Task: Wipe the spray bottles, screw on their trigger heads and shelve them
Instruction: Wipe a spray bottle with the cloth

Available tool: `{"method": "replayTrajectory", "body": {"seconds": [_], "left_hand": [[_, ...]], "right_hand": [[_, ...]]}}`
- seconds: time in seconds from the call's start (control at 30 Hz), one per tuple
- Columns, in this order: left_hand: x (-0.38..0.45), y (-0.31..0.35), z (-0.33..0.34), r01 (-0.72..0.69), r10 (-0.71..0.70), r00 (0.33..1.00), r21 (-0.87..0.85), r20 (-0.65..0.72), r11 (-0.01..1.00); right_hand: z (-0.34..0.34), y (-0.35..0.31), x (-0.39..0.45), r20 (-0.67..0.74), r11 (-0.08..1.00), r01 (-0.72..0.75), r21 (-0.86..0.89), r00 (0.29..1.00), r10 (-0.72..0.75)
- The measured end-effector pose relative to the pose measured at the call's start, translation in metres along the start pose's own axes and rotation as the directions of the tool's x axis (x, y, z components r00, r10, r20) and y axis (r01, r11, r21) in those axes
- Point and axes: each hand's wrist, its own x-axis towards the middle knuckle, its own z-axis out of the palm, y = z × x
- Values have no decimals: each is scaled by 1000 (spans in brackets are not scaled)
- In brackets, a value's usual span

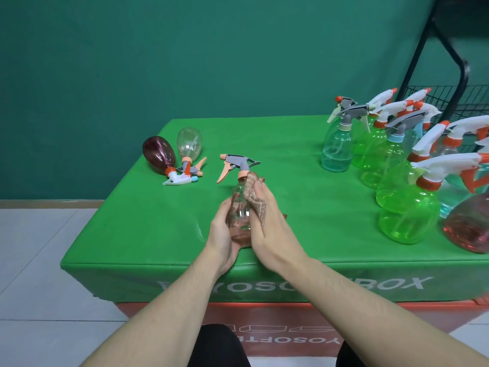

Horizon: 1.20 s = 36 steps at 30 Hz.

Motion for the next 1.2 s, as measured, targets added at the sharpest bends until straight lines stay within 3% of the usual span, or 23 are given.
{"method": "replayTrajectory", "body": {"seconds": [0.13,0.4,0.67,0.9,1.2], "left_hand": [[-1,0,3,-46,46,999,9,-9,999],[-4,3,3,-70,74,997,-162,21,984],[-2,1,1,-40,40,993,-10,108,999],[-3,3,1,0,-7,991,57,135,998],[3,1,2,-53,52,992,11,118,999]], "right_hand": [[4,5,-13,23,995,51,-84,999,-49],[3,6,-34,80,987,64,-144,995,-53],[-5,3,-14,9,996,50,-78,999,-50],[-17,-6,16,-18,995,-64,75,998,65],[-11,-18,30,-14,893,-387,230,916,400]]}}
